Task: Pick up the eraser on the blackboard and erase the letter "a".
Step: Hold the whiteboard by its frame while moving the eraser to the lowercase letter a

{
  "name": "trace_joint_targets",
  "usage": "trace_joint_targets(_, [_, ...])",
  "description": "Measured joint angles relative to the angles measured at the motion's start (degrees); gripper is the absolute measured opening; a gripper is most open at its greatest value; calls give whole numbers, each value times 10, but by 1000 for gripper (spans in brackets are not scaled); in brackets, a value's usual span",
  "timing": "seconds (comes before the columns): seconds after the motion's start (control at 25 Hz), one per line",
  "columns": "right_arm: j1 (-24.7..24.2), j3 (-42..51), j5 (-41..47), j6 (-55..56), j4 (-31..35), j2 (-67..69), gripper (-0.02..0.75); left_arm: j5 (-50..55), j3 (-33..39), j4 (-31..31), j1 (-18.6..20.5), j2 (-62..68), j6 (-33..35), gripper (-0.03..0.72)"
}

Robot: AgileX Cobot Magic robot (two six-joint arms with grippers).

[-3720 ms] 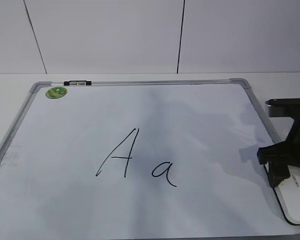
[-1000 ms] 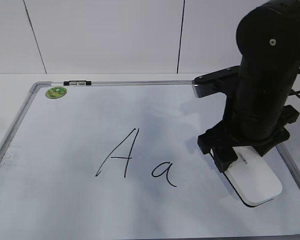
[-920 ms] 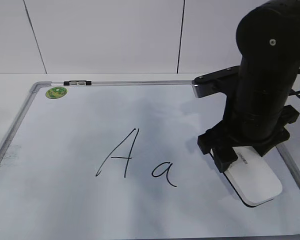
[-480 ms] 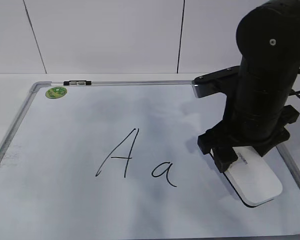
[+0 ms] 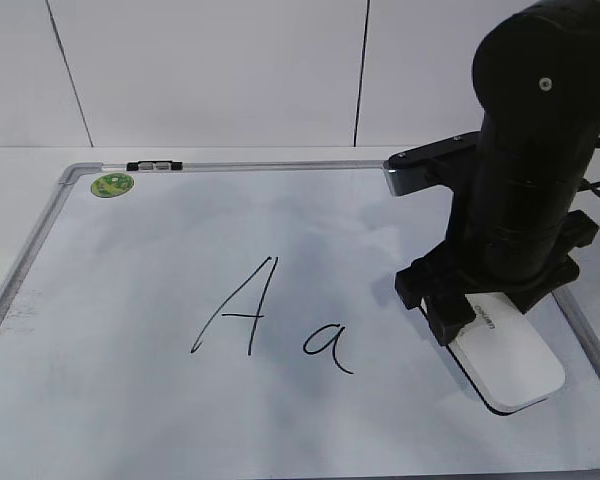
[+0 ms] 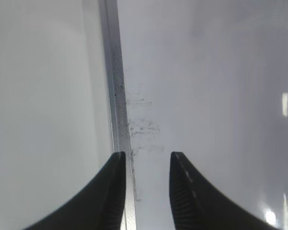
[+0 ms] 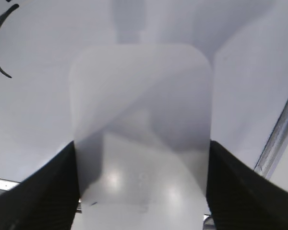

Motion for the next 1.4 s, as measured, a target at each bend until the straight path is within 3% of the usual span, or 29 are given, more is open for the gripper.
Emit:
trace_joint_targets(0.8, [0,0,1,0,1,0,550,-6,-16,39,0,166,-57,235])
trace_joint_targets(1.4, [0,0,2,0,-2,0,550,-25,-20,41,0,189,-58,207])
